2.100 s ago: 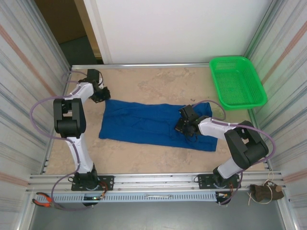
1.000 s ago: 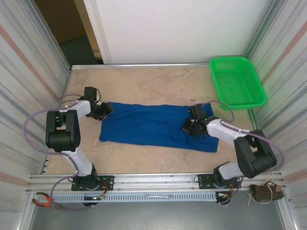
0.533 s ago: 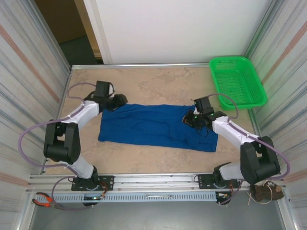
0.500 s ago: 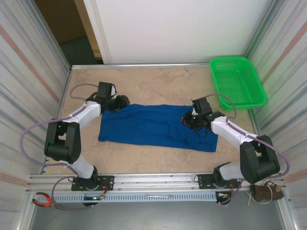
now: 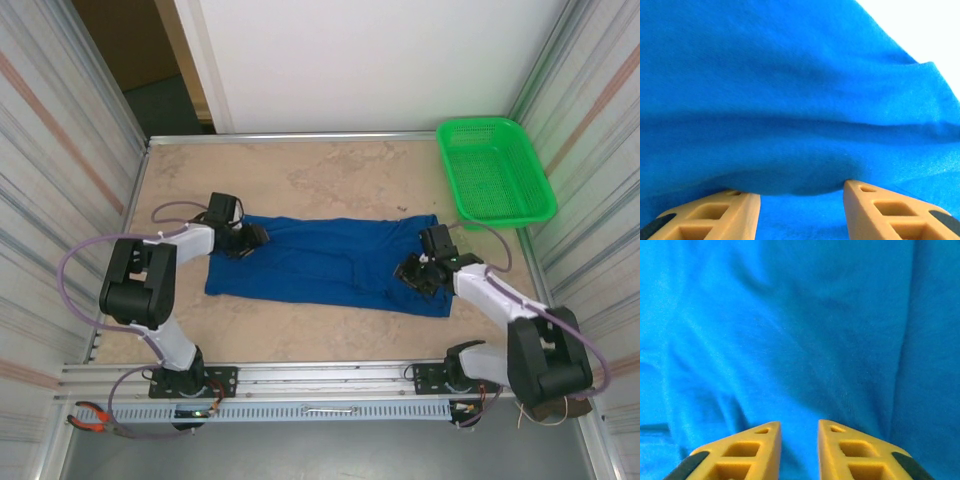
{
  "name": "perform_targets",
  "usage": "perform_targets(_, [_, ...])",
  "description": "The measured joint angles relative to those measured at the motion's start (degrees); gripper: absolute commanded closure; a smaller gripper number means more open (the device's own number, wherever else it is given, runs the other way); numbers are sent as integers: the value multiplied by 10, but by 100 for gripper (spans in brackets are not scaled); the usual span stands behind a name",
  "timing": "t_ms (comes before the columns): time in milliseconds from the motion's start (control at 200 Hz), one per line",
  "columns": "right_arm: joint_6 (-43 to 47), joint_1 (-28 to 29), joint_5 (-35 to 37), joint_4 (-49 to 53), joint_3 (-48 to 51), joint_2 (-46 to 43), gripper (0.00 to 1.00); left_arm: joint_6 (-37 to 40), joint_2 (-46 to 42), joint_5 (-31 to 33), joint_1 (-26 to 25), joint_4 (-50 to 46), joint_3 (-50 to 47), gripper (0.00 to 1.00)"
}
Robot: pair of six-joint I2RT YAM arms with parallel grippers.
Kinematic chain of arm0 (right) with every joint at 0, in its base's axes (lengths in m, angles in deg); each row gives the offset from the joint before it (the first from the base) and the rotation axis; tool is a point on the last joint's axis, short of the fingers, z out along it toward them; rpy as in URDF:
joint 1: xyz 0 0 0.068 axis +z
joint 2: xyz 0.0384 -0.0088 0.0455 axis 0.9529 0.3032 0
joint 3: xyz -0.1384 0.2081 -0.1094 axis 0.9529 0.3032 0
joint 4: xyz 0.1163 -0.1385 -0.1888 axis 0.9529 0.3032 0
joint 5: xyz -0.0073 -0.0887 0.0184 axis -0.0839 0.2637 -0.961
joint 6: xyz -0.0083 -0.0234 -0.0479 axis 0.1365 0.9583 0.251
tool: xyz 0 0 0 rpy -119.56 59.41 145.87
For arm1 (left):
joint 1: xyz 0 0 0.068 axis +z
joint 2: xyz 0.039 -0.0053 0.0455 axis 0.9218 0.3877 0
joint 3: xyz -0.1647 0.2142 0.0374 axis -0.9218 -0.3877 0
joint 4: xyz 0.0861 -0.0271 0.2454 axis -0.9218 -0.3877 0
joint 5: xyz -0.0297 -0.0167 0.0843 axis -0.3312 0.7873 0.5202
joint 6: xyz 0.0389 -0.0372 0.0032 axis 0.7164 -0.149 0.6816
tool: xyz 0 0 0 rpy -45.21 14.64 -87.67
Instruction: Fold the inside-out t-shirt
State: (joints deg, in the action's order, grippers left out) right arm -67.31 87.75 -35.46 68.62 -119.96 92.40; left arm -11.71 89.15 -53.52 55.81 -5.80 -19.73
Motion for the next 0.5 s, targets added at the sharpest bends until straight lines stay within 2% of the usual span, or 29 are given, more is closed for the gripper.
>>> perform_targets(80, [11, -29, 10, 27, -26, -43, 39, 14, -1, -1, 4, -17, 18, 52])
perform_targets(175, [40, -88, 16, 41, -61, -59, 28, 27, -14, -4, 0, -33, 52, 52])
perform_targets(341, [94, -198, 11, 47, -95, -1, 22, 46, -57, -14, -43, -45, 106, 51])
perform_targets(501, [134, -254, -2, 49, -101, 76, 19, 54, -80, -27, -78, -50, 116, 50])
